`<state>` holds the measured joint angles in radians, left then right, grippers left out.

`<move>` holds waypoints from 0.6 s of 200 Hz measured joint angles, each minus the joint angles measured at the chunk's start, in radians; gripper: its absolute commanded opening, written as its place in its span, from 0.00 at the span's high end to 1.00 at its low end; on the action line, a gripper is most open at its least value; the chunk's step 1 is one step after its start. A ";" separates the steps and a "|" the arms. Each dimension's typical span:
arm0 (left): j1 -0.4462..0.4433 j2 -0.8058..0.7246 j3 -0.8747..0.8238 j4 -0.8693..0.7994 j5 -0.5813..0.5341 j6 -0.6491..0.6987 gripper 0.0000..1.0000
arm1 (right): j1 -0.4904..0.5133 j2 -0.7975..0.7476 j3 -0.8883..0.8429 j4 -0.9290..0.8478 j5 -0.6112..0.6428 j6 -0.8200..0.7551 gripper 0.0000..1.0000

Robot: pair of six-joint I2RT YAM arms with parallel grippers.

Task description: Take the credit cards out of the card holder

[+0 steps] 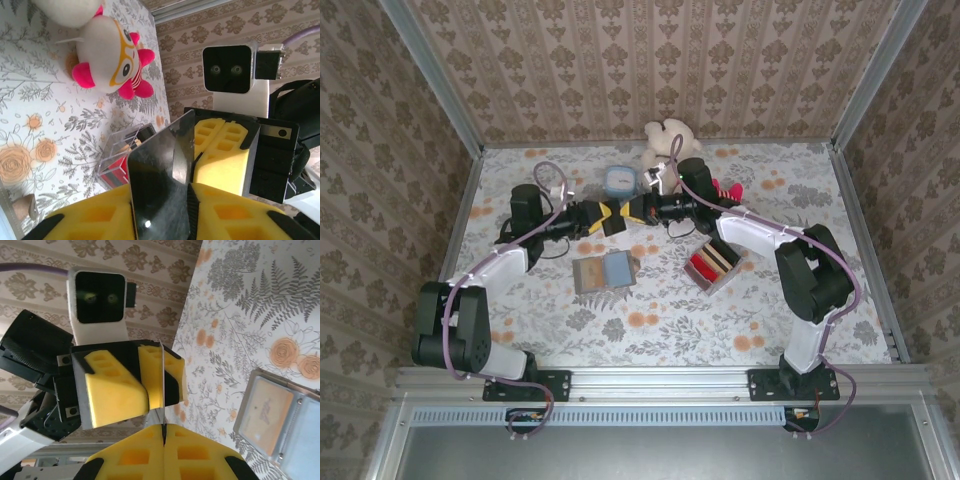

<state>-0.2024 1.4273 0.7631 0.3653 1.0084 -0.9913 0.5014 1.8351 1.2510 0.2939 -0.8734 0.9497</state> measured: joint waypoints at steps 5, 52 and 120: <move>0.000 0.000 0.000 0.003 0.000 0.000 0.84 | 0.000 0.000 -0.003 0.011 -0.002 0.006 1.00; -0.002 -0.014 -0.010 0.089 -0.002 -0.033 0.95 | 0.002 0.000 -0.022 0.065 -0.003 0.060 0.81; -0.002 -0.024 -0.018 0.160 -0.006 -0.072 0.95 | 0.021 0.003 -0.022 0.148 -0.007 0.130 0.85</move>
<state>-0.2047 1.4036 0.7456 0.5251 1.0019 -1.0637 0.5228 1.8378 1.2293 0.4416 -0.8806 1.0801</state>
